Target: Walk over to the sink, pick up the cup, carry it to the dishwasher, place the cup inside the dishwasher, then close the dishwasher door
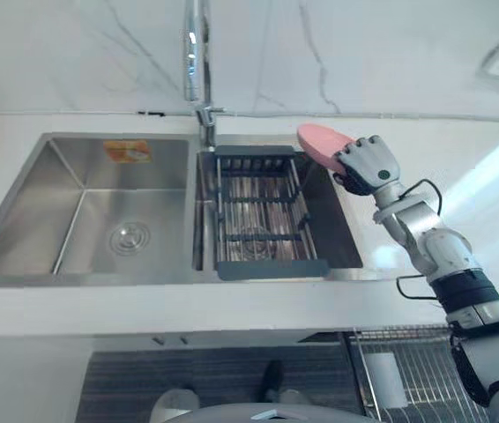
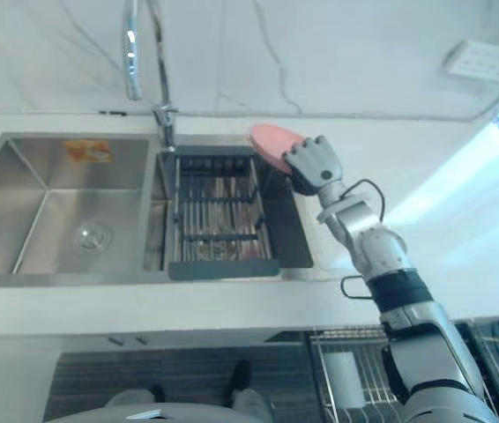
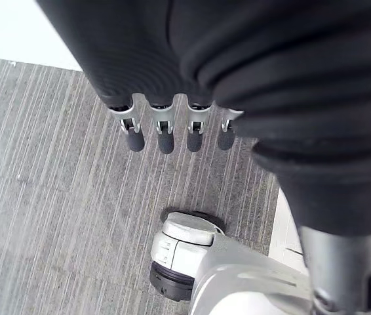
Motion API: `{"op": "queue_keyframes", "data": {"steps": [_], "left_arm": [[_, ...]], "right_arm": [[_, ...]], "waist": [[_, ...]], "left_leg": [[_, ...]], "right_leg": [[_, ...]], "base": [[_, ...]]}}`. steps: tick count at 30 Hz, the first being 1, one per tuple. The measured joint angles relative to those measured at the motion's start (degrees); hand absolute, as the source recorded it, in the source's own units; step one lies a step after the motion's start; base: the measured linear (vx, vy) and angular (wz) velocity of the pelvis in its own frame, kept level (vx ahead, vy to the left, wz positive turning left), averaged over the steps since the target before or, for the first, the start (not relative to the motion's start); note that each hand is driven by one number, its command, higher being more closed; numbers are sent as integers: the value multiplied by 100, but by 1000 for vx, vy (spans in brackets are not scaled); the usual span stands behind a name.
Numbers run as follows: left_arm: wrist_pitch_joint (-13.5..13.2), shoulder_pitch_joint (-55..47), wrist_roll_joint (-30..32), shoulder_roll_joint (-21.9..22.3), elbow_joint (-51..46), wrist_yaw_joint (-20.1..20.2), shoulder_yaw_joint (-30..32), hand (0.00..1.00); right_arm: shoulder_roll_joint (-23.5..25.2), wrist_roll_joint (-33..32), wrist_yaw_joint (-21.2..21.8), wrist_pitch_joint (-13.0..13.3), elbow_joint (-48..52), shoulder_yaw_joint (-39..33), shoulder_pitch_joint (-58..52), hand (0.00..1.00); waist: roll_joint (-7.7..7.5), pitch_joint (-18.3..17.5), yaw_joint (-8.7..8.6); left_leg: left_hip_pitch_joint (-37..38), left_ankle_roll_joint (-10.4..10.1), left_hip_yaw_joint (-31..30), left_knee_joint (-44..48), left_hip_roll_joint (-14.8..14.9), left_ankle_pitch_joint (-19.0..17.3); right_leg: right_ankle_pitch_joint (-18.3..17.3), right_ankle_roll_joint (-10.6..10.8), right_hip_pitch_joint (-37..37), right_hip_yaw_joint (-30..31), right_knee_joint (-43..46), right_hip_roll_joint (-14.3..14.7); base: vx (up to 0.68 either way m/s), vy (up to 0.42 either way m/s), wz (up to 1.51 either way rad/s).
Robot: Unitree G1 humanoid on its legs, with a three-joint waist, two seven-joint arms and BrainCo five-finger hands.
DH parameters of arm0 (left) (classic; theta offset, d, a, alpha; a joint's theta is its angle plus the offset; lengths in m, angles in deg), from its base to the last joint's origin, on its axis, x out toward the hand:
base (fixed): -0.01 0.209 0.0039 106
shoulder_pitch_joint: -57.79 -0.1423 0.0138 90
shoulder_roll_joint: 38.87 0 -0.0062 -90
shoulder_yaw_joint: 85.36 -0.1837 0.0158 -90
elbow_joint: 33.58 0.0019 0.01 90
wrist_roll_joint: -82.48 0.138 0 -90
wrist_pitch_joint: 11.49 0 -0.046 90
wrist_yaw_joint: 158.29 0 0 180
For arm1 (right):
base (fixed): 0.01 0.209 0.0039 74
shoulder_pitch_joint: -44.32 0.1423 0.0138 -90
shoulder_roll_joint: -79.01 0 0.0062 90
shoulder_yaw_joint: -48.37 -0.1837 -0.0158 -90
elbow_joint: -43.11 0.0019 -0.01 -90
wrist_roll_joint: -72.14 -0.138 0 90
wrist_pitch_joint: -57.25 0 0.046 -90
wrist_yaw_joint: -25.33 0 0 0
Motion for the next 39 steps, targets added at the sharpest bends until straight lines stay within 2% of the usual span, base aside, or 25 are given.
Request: {"op": "queue_keyframes", "data": {"steps": [5, 12, 15, 17, 21, 29, 33, 35, 39], "left_arm": [[2, -5, -7, -12, 89, -8, -5, 0], [47, -29, -24, -29, 88, -12, -18, 0], [46, -103, -22, -31, 82, -9, -18, 0], [67, -179, -15, -43, 85, -15, -19, 0], [109, -235, -17, -44, 85, -26, -19, 0], [240, -328, 43, -147, 98, -17, -243, 0], [316, -331, 42, -156, 96, -9, -244, 0], [357, -340, 34, -161, 88, 5, -239, 0], [481, -339, -78, -244, 83, 24, -195, 0]], "right_arm": [[-7, -110, 22, 126, 172, -299, -364, 100], [-7, -124, 26, 74, 345, -983, -704, 100], [-6, -191, 27, -33, 698, -1303, -1048, 100], [-7, -238, 23, -134, 898, -1653, -1388, 100], [-7, -474, -36, -408, 1015, -2300, -1776, 100], [-8, -1051, -416, -794, 1048, -3241, -2596, 100], [-8, -1290, -520, -895, 1047, -3632, -2740, 100], [-8, -1472, -615, -902, 1040, -3744, -2754, 100], [-3, -1743, -741, -992, 1023, -3802, -2778, 100]], "waist": [[-7, -10, -101], [-20, -67, -111], [-30, -109, -171], [-43, -213, -294], [-41, -228, -436], [-45, -472, -783], [-51, -469, -856], [-36, -478, -827], [-83, -492, -879]], "left_leg": [[45, 0, 117, -5, 23, -29], [102, 4, 252, -11, 31, -58], [186, -7, 408, -7, 53, -112], [205, -10, 533, 8, 59, -169], [292, -3, 785, 133, 66, -323], [267, 45, 1220, 387, 75, -603], [298, 53, 1473, 506, 87, -731], [340, 48, 1796, 543, 142, -777], [332, 24, 2048, 774, 227, -983]], "right_leg": [[-9, 8, -18, 90, 0, 35], [-23, 27, -22, 244, 0, 61], [-21, 27, -34, 394, 0, 108], [-11, 27, -80, 525, 1, 143], [5, 44, -95, 779, 0, 207], [-3, 29, -272, 1124, 2, 276], [39, 30, -345, 1353, 4, 365], [-104, -149, -407, 696, 70, 278], [-328, -376, -726, 7, 814, 93]], "base": [[8, 13, -9], [-5, 11, -7], [4, 24, -28], [17, 37, -31], [-2, 37, -37], [7, 27, -28], [-4, 12, -41], [-21, 6, -72], [-2, 3, -60]]}}
